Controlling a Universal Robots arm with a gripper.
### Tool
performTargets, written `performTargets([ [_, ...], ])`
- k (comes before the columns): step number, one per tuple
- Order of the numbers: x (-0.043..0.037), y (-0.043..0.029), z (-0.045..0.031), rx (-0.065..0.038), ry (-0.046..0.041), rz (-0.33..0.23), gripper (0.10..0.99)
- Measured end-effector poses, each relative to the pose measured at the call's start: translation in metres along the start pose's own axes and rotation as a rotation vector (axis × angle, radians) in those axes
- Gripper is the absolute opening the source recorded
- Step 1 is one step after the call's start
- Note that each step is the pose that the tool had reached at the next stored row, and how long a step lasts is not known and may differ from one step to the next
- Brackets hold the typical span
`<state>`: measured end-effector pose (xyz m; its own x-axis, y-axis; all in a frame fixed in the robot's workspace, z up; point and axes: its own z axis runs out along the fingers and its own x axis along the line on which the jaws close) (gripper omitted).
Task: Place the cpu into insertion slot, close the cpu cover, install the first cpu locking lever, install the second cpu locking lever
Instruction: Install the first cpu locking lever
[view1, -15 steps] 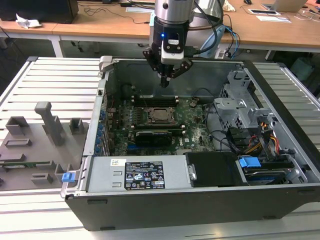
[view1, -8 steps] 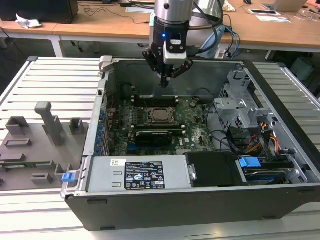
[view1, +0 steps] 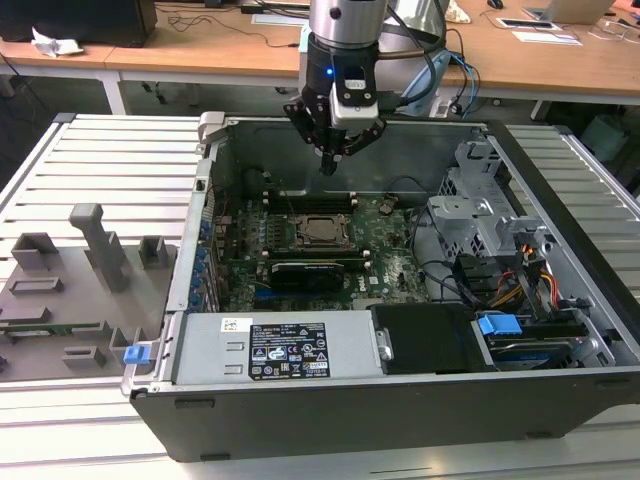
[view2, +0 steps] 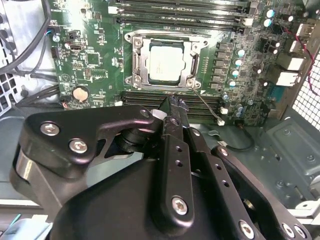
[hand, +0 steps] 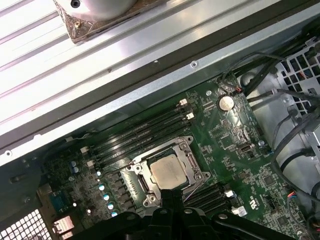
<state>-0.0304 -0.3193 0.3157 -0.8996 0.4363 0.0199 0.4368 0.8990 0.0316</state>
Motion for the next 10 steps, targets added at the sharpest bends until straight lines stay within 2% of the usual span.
performTargets([
  [10,0.0000,-0.0001,0.0025,0.001,0.0004,-0.012,0.110],
])
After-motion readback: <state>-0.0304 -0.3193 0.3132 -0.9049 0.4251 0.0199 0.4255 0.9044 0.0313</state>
